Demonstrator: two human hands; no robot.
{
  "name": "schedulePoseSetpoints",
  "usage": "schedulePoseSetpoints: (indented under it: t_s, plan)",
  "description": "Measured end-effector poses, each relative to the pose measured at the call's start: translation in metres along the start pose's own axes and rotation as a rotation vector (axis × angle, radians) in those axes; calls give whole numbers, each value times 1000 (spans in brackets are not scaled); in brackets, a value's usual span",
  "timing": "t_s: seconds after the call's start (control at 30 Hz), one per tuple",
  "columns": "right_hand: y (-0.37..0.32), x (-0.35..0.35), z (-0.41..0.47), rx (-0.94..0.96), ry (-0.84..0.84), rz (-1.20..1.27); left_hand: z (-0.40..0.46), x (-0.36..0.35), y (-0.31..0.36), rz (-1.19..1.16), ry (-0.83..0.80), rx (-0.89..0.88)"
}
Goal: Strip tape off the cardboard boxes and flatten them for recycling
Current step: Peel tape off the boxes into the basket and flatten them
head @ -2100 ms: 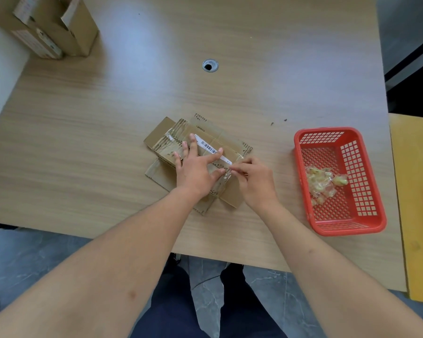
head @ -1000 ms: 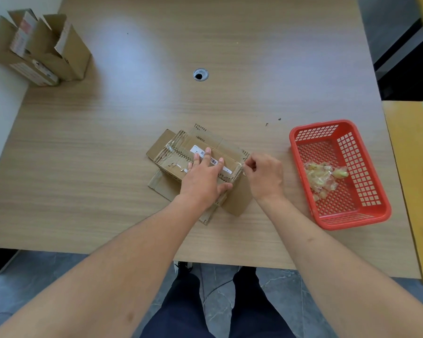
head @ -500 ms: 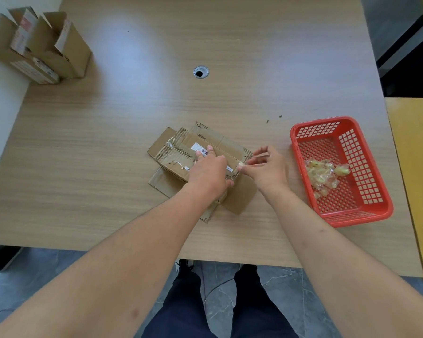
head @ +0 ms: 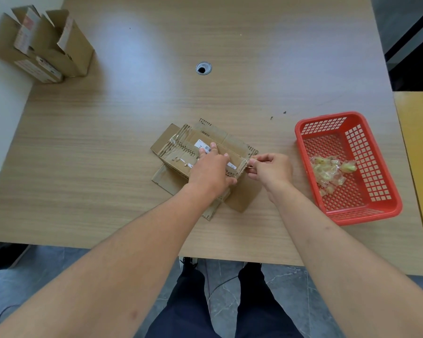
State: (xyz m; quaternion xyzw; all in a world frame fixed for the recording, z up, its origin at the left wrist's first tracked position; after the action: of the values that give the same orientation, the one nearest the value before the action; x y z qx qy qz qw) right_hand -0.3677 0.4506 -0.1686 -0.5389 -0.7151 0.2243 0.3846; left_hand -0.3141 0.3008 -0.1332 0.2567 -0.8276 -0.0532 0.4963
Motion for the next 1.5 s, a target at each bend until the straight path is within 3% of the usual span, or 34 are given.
schedulePoseSetpoints:
  t_s: [0.17, 0.3, 0.5, 0.63, 0.77, 0.93, 1.1, 1.27, 1.5]
  plan:
    - [5, 1, 7, -44, 15, 1, -2, 4, -5, 33, -27, -44]
    - [7, 1, 8, 78, 54, -138, -2, 11, -14, 40, -52, -87]
    - [12, 5, 12, 296, -155, -326, 0, 12, -20, 21, -57, -101]
    - [6, 16, 9, 180, -362, -286, 2, 11, -19, 14, -59, -92]
    - [-2, 26, 11, 170, -408, -238, 3, 11, -17, 30, -54, -88]
    - [-2, 22, 15, 160, -318, -287, 2, 11, -16, 27, -52, -83]
    - [11, 16, 19, 108, -95, -88, 4, 9, -18, 11, -52, -86]
    - [15, 15, 16, 220, -60, -182, 4, 9, -18, 4, -55, -82]
    - [5, 9, 4, 222, -89, -203, 1, 6, -10, -10, -32, -69]
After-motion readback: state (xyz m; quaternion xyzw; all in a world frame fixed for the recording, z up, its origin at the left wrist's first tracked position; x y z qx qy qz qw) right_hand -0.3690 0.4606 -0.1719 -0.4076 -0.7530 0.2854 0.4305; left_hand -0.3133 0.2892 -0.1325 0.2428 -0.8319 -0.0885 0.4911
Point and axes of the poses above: each hand's wrist, its own z-axis towards the middle knuckle, its own x-axis out of the back of the hand, y = z × x, the point moved 1 cm from there along z, towards the middle knuckle, and after that the axes turned 6 degrees about -z, right-handed, at the moved point
